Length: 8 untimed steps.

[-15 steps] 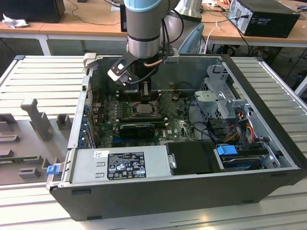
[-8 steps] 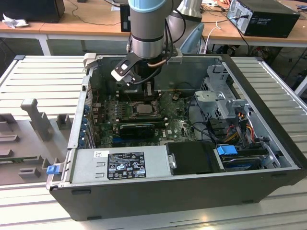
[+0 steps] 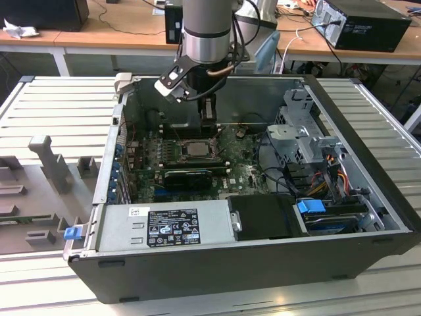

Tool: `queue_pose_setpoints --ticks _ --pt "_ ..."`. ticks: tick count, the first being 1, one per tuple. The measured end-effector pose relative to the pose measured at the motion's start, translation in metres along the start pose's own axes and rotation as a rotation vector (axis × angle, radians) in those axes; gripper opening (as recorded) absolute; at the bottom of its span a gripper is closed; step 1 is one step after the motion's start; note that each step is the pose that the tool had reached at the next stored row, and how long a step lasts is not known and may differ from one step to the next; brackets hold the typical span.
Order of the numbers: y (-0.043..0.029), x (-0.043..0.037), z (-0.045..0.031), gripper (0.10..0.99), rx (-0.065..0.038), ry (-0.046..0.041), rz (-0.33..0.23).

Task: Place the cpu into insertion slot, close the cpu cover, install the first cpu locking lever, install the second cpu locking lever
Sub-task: 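Close the cpu cover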

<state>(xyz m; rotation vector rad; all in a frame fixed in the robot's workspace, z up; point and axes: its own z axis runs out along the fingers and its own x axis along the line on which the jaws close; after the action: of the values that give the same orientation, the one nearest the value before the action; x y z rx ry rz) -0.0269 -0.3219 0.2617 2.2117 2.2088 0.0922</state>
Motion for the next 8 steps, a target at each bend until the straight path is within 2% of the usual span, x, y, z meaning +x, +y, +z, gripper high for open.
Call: queue_pose_setpoints --ticks 4,6,8 --pt "0.0081 -0.0001 -0.0003 0.106 0.003 -0.0007 0.0" --pt "0.0087 0.0001 -0.0052 0.106 0.003 -0.0004 0.0" --pt "0.0138 0.0002 -0.0051 0.106 0.003 -0.0004 0.0"
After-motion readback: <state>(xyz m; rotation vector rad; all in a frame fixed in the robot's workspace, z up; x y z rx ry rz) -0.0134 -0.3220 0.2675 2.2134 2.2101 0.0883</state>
